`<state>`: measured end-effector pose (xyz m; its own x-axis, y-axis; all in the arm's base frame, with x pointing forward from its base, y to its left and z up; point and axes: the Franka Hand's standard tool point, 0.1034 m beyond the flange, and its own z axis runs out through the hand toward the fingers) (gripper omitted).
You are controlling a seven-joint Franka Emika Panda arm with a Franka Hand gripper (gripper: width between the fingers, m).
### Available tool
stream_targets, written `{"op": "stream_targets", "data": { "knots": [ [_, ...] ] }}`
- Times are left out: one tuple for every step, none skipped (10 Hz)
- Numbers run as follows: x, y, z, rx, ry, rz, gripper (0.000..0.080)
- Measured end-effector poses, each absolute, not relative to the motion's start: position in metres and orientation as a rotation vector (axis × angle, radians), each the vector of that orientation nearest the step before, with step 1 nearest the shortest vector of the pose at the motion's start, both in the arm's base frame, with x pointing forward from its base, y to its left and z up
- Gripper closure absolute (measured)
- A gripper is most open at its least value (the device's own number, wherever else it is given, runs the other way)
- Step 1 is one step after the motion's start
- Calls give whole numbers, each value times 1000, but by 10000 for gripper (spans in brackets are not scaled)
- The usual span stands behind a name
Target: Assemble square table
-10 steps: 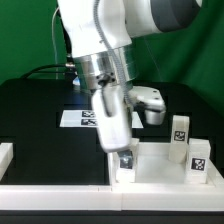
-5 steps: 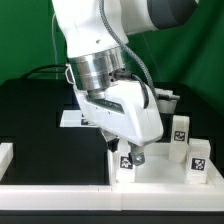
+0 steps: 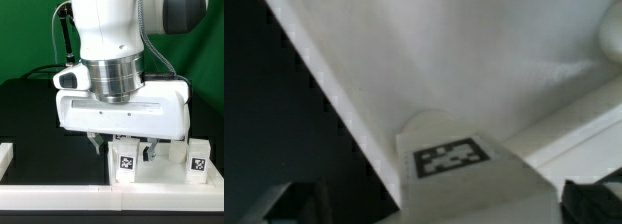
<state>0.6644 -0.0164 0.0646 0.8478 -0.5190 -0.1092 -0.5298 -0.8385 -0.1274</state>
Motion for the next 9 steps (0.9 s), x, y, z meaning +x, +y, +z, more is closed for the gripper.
{"op": "stream_targets", "data": {
  "knots": [
    [664,-17,64,-2866,840,107,277],
    [664,-17,64,-2851,894,112,416],
    [664,-16,64,-2806,1036,123,515],
    [664,-16,64,-2767,1142,132,515],
    [664,-16,64,-2729,1238,139,514],
    [664,-16,64,-2711,1280,143,514],
    [665,-16,64,-2606,1493,152,514],
    [668,-16,64,-2475,1699,143,514],
    [668,-15,64,-2284,1913,145,514]
  ]
}}
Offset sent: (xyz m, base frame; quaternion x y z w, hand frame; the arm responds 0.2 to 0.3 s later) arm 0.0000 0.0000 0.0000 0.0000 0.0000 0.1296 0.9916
